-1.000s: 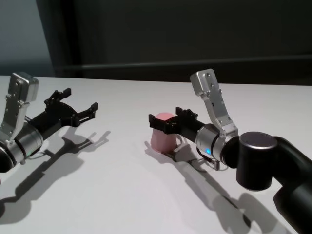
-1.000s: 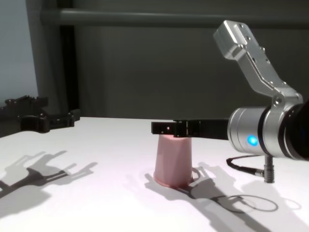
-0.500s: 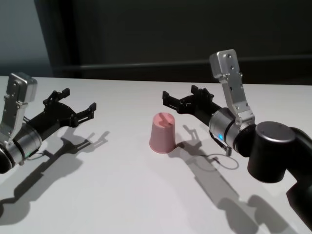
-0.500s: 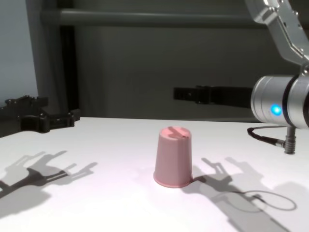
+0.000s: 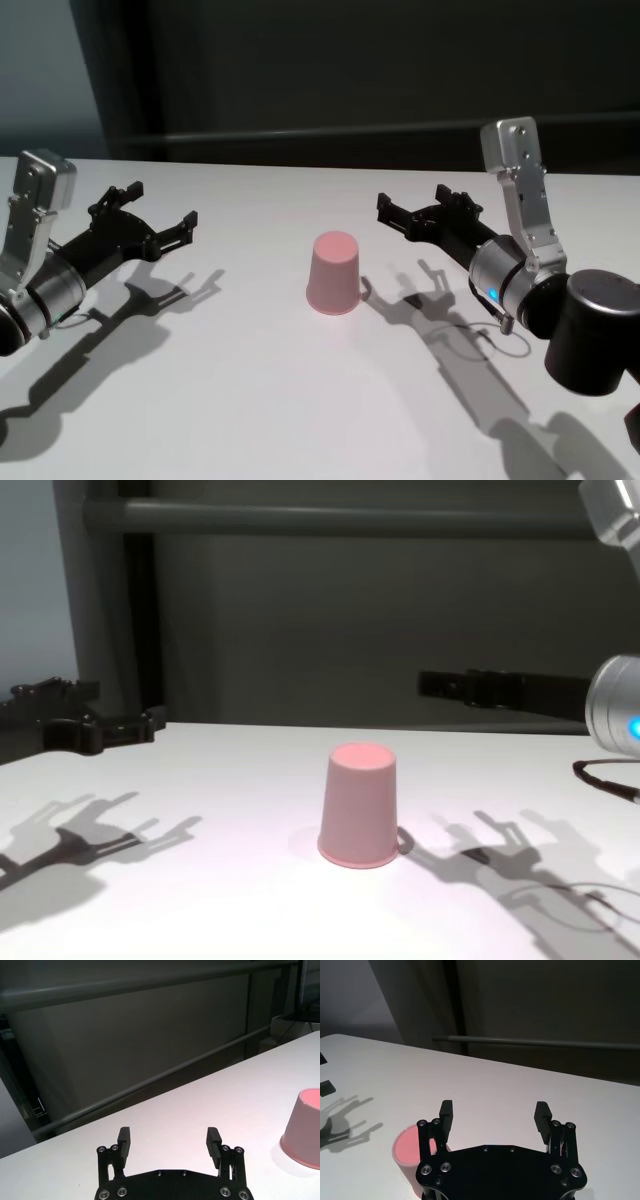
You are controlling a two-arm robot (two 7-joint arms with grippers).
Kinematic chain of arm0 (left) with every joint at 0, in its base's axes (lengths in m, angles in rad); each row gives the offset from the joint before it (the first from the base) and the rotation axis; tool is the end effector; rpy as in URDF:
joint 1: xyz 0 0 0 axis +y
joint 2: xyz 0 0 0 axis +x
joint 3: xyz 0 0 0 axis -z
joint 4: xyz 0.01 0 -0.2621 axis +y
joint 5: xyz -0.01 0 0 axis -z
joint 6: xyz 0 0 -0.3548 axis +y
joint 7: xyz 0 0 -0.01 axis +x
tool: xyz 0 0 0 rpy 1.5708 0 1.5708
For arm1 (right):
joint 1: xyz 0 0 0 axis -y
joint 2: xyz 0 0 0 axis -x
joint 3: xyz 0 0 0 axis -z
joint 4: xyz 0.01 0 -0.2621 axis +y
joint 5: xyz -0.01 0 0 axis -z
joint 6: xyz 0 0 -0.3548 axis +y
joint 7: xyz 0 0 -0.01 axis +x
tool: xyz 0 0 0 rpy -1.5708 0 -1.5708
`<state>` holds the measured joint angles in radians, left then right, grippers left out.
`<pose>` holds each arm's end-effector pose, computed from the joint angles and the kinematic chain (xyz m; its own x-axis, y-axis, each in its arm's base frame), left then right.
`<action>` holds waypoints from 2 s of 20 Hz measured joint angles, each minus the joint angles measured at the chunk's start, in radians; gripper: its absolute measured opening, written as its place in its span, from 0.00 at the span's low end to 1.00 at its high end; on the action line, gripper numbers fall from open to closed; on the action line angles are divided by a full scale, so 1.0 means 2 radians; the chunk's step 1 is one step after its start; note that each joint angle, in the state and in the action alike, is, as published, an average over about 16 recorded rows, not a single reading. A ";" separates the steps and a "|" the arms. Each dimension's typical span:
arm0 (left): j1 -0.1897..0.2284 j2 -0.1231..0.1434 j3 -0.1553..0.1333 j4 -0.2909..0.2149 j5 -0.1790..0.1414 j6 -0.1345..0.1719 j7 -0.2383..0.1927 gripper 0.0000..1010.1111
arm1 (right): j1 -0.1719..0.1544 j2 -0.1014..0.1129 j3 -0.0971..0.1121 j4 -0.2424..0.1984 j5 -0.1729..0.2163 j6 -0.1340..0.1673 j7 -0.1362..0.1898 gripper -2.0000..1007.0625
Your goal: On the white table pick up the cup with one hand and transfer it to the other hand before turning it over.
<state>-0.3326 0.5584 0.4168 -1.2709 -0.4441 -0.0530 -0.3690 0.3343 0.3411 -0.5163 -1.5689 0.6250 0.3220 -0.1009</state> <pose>0.4373 0.0788 -0.2696 0.5375 0.8307 0.1450 -0.8415 0.5171 0.1565 0.4122 0.0835 -0.1975 0.3935 -0.9075 -0.1470 0.8856 0.4171 -0.2042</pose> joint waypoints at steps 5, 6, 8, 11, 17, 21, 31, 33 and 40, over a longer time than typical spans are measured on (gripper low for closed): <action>0.000 0.000 0.000 0.000 0.000 0.000 0.000 0.99 | -0.017 0.006 0.014 0.003 -0.001 -0.009 0.005 0.99; 0.000 0.000 0.000 0.000 0.000 0.000 0.000 0.99 | -0.020 0.007 0.016 0.004 -0.001 -0.010 0.007 0.99; 0.000 0.000 0.000 0.000 0.000 0.000 0.000 0.99 | -0.024 0.008 0.020 0.008 -0.002 -0.014 0.010 0.99; 0.000 0.000 0.000 0.000 0.000 0.000 0.000 0.99 | -0.030 0.008 0.025 0.014 -0.002 -0.019 0.017 0.99; 0.000 0.000 0.000 0.000 0.000 0.000 0.000 0.99 | -0.034 0.004 0.030 0.027 -0.004 -0.025 0.028 0.99; 0.000 0.000 0.000 0.000 0.000 0.000 0.000 0.99 | -0.034 0.002 0.032 0.031 -0.005 -0.026 0.032 0.99; 0.000 0.000 0.000 0.000 0.000 0.000 0.000 0.99 | -0.033 0.000 0.033 0.034 -0.007 -0.026 0.034 0.99; 0.000 0.000 0.000 0.000 0.000 0.000 0.000 0.99 | -0.033 0.000 0.033 0.034 -0.007 -0.025 0.034 0.99; 0.000 0.000 0.000 0.000 0.000 0.000 0.000 0.99 | -0.033 0.000 0.032 0.033 -0.007 -0.025 0.033 0.99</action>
<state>-0.3326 0.5584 0.4168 -1.2709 -0.4441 -0.0530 -0.3690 0.2687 0.3412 -0.4516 -1.5021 0.6115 0.2713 -0.0344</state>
